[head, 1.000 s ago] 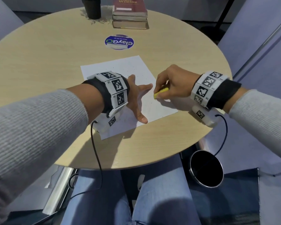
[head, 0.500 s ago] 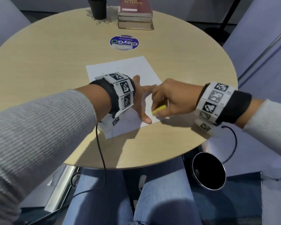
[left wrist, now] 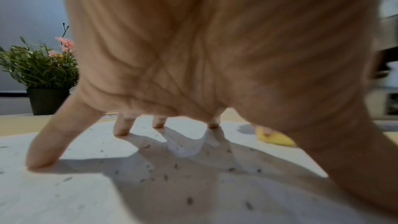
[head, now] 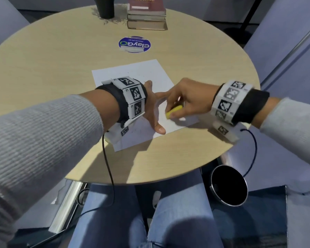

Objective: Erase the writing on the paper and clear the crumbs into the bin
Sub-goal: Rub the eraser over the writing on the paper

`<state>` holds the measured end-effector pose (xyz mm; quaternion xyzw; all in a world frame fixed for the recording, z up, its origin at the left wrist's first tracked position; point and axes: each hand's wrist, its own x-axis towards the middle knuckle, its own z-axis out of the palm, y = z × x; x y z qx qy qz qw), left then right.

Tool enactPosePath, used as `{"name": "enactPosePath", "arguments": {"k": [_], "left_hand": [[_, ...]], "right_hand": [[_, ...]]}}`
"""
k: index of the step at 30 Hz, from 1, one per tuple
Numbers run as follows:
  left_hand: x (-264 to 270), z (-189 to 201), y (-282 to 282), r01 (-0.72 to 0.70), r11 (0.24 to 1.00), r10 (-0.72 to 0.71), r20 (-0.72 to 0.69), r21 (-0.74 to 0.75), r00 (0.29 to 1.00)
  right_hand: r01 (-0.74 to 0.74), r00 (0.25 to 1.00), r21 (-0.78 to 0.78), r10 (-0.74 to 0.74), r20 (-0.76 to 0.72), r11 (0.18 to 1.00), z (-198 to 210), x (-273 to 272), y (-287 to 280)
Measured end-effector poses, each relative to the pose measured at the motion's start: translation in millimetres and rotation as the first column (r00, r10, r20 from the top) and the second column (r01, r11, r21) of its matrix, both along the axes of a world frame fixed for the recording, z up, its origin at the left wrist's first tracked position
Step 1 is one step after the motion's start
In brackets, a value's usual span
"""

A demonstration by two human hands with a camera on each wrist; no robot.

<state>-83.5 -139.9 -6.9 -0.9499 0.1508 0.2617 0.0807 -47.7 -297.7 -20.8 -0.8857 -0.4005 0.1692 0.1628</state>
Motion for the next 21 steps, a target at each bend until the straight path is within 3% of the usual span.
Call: {"name": "enactPosePath", "arguments": {"k": [2,4,8,10,15,18,21], "left_hand": [[-3.1,4.0,-1.1,-0.014,1.000,0.014,-0.027,-0.009,1.000],[-4.6,5.7,-1.0,-0.025,1.000,0.025,-0.030,-0.008,0.999],[-0.5,-2.0,0.7,0.009,1.000,-0.009,0.039,0.007,0.999],[-0.3,-2.7,0.6,0.009,1.000,-0.010,0.041,0.028,0.999],[-2.8,-0.6,0.1,-0.002,1.000,0.002,0.043,0.001,0.999],[-0.9,-1.3,0.2,0.029,0.999,-0.030,0.033,0.014,0.999],[0.0,-1.7,-0.1,0.036,0.999,-0.036,0.043,0.005,0.998]], "right_hand": [[0.105,0.991,-0.004,-0.105,0.085,0.994,1.5,23.0,-6.7],[0.121,0.983,-0.010,-0.118,0.138,0.993,0.0,26.3,-6.4],[-0.097,0.993,-0.028,0.099,0.070,0.995,-1.9,-18.6,4.1],[-0.136,0.991,-0.019,0.136,0.004,0.991,-2.7,-23.5,3.0],[0.075,0.989,-0.003,-0.074,0.128,0.997,0.3,23.3,-7.4],[-0.040,0.989,-0.023,0.043,0.142,0.999,-0.9,1.1,2.7],[-0.131,0.991,-0.009,0.132,0.032,0.991,-3.3,-21.4,6.4]]}}
